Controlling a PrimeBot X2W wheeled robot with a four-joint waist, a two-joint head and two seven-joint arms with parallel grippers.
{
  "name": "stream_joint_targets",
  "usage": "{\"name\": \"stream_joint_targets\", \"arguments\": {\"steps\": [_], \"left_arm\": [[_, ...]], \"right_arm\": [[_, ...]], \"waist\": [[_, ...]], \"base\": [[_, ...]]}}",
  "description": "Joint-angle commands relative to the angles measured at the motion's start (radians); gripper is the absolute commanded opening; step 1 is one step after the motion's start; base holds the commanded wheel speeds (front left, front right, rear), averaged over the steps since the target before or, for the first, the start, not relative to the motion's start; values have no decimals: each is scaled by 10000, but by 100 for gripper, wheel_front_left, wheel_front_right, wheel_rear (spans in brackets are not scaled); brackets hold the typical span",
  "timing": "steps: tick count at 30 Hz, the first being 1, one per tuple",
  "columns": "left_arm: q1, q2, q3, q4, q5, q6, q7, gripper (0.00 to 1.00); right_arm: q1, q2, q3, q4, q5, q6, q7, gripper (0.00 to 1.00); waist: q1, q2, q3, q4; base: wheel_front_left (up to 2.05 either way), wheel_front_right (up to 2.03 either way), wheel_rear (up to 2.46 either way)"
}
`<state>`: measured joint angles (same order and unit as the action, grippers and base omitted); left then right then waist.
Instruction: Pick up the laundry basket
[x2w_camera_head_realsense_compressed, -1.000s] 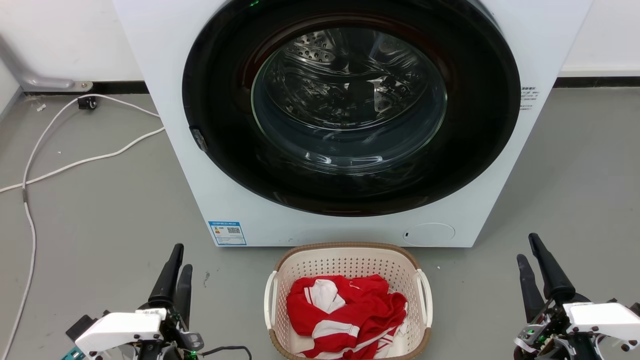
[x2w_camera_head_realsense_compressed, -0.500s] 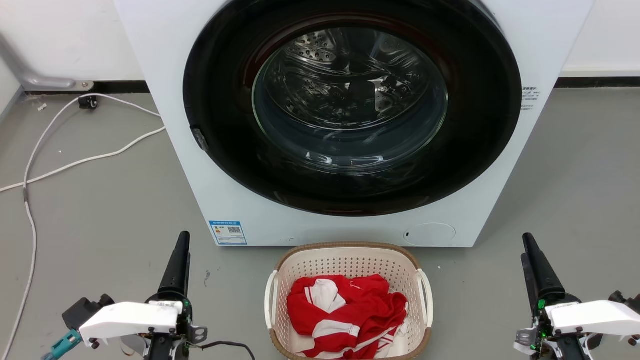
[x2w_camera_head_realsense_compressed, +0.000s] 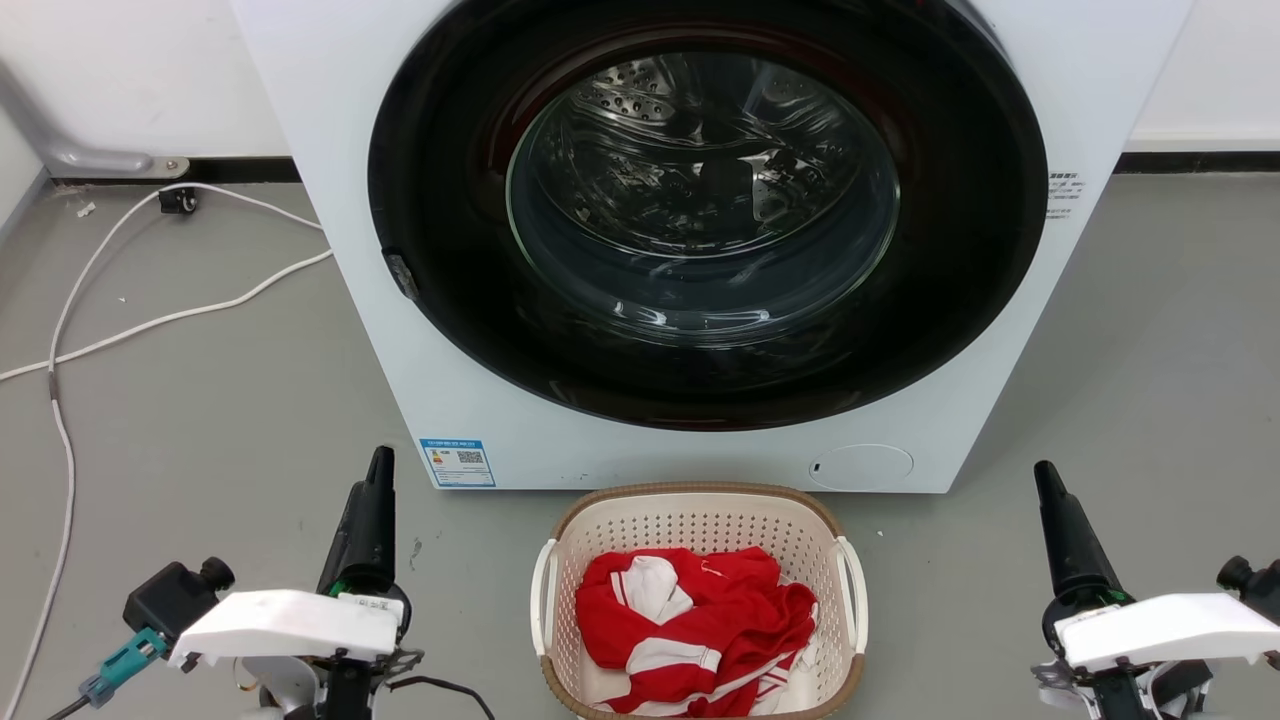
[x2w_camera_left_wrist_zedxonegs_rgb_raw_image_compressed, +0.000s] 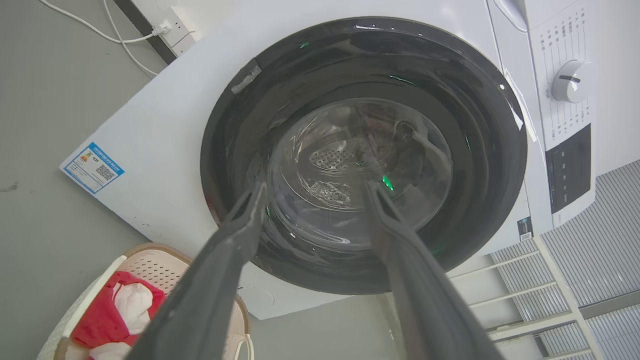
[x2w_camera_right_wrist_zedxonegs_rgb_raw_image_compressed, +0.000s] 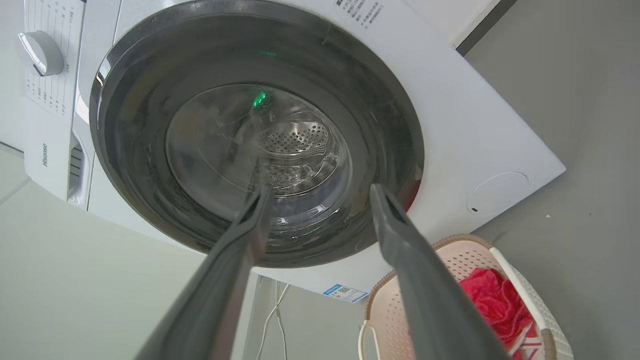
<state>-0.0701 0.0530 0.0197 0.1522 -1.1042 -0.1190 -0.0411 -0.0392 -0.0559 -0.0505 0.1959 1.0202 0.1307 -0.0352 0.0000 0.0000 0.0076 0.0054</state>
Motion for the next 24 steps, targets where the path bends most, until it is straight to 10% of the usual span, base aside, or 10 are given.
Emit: {"name": "stream_joint_targets", "arguments": {"steps": [1,24], "left_arm": [[-131,27,-21,-222,327,12,-98,100],[-298,191,-532,-182,4690,244,-822,100]], "right_arm": [[-80,-2,22,-207,-340,0,-70,100],[216,22,77,-1191,-4612,0,45,100]], "waist": [[0,0,2,-1],[0,0,101,17]], "base": [[0,0,0],[0,0,0]]}}
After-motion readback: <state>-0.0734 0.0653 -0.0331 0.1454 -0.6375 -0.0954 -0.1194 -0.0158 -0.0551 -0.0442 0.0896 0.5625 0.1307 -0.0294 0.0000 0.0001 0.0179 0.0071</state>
